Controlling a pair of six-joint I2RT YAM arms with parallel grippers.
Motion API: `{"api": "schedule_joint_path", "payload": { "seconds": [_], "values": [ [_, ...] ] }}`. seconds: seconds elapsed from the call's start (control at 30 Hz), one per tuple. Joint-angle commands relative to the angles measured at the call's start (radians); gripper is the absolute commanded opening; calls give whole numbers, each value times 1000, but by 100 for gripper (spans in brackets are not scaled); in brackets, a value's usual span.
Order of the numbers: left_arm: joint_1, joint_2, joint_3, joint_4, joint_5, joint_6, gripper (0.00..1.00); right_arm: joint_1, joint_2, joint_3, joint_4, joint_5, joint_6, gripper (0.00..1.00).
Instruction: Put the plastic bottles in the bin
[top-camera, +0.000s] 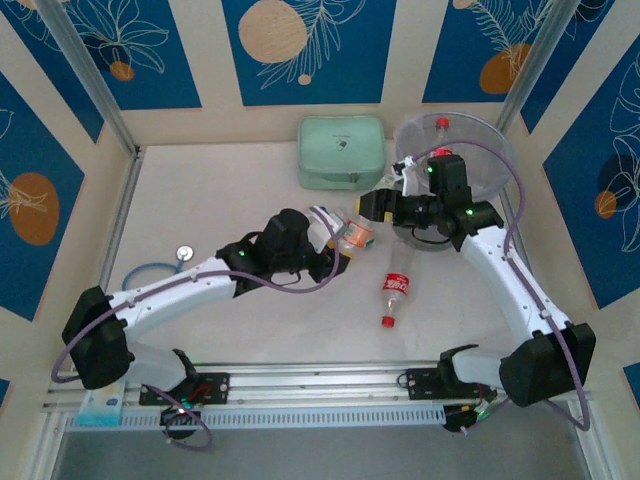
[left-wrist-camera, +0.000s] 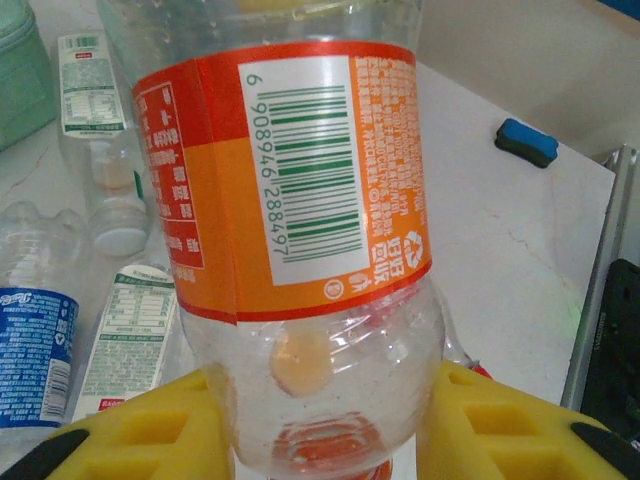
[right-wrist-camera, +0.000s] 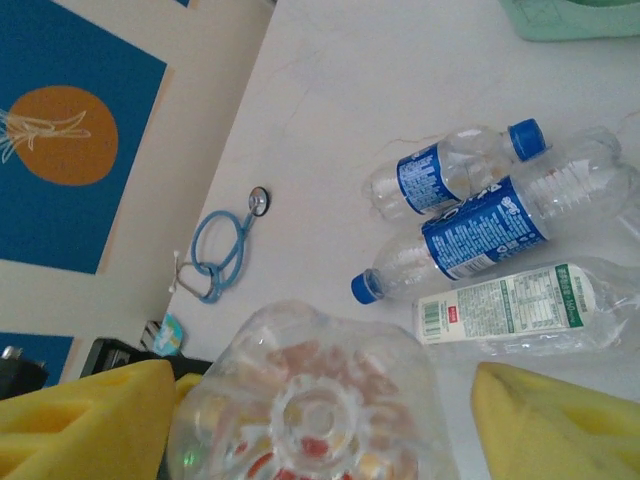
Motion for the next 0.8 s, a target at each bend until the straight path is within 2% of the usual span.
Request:
{"api": "schedule_joint_path", "payload": {
  "seconds": [0.0,0.27,0.4,0.53,0.63,0.77],
  "values": [
    [14,-2,4,40,16,11,41,12,26,38,5,-23,6,69],
    [24,-13,-21,40,-18,-7,44,33,42,99,-35,15,-15,46],
    [28,-39,-42,51,-35,-11,57,28,35,169,-73,61,-46,36],
    [29,-67,-53,26,-73,-13,83,2,31,275,-126,114,-104,33],
    [31,-88,-64,8,-92,-13,95,-44,29,383,-181,194,-164,31],
    [31,-101,-77,-5,-102,-17,96,-128,22,537,-214,369,-245,29]
  ]
}}
